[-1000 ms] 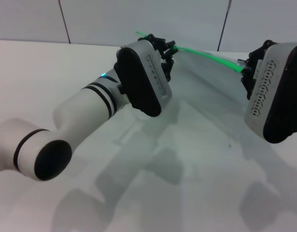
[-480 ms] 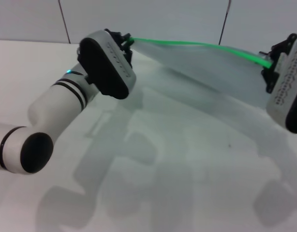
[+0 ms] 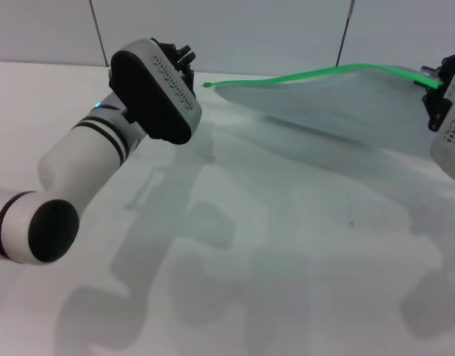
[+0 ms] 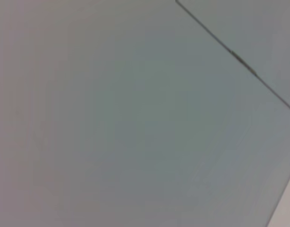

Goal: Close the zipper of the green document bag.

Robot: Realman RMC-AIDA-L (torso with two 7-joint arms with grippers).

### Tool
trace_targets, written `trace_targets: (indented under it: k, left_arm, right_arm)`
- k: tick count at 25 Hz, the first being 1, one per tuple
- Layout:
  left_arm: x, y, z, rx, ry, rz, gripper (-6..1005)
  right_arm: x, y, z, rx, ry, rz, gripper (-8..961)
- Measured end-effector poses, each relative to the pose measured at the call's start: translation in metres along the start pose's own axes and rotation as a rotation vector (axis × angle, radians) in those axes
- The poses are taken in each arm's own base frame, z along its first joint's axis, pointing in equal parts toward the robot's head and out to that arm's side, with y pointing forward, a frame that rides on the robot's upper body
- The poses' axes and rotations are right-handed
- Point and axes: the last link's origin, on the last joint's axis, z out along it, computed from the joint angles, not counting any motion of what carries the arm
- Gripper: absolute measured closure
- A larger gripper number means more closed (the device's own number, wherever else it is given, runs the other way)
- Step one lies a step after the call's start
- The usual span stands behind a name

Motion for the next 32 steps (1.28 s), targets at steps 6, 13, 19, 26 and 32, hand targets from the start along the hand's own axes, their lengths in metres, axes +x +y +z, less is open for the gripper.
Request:
trace_targets:
  k: [6,13,19,26,32]
  left_arm:
    - [0.011,-0.002,-0.001,0.025,0.038,-0.013,939]
    - [0.019,-0.009,-0.007,0.115,0.107,-0.108,884]
    - [0.018,-0.026,-0.02,0.241,0.173,-0.309,605]
    - [0.011,-0.044,-0.051,0.375,0.27,-0.757,461]
    - [0.008,-0.031,-0.065,0.353,0.28,-0.838,362]
  right_arm:
    - [0.004,-0.009,0.0,0.046,-0.002,0.08,872]
    - [0.018,-0.031,-0.01,0.172,-0.022,0.241,851]
    - [0.01,-0.033,-0.031,0.366,-0.21,0.365,670]
    - [0.025,-0.016,-0.011,0.427,-0.338,0.591,400]
    - [0.056,0.012,0.002,0.599,-0.435,0.746,402]
